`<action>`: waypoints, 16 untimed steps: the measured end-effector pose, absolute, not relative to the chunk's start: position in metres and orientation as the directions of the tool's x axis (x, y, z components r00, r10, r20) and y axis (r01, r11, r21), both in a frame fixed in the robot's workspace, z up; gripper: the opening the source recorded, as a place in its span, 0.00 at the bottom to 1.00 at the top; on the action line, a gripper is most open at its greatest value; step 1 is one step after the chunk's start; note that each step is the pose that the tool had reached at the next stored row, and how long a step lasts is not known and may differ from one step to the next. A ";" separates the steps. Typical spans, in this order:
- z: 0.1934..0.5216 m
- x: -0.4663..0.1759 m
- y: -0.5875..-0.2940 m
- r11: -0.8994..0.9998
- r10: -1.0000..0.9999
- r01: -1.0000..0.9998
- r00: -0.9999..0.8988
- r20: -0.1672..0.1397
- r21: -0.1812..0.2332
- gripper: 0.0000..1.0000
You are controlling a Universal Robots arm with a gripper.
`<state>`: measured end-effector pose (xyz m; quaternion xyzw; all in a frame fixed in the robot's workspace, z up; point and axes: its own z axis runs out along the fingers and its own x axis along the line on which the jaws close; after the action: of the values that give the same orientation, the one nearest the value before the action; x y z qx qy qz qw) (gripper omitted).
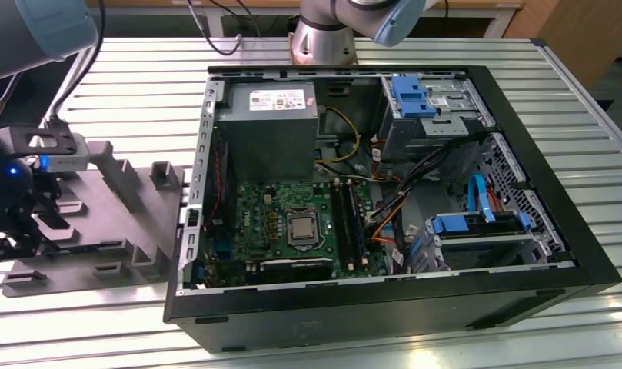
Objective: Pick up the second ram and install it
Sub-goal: 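Pick up the second ram and move it above second insertion slot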
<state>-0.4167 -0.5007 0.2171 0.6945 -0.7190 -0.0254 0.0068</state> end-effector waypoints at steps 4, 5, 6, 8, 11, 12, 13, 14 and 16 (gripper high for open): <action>0.214 -0.417 -0.501 0.030 -0.999 -0.998 -0.031 -0.026 0.046 0.42; 0.214 -0.417 -0.501 0.027 -0.999 -0.999 -0.028 -0.025 0.046 0.42; 0.213 -0.417 -0.501 0.023 -0.999 -0.999 -0.025 -0.025 0.046 0.42; 0.212 -0.417 -0.501 0.015 -1.000 -0.999 -0.016 -0.025 0.046 0.42; 0.211 -0.417 -0.501 0.005 -1.000 -0.999 -0.006 -0.025 0.046 0.42; 0.211 -0.417 -0.501 0.004 -1.000 -0.999 -0.005 -0.025 0.046 0.42; 0.210 -0.417 -0.501 0.002 -1.000 -0.999 -0.004 -0.025 0.046 0.42; 0.209 -0.417 -0.502 0.001 -1.000 -0.999 -0.003 -0.025 0.046 0.42; 0.208 -0.417 -0.503 0.000 -1.000 -0.999 -0.001 -0.025 0.046 0.42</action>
<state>-0.4167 -0.5025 0.2079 0.7067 -0.7070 -0.0250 0.0076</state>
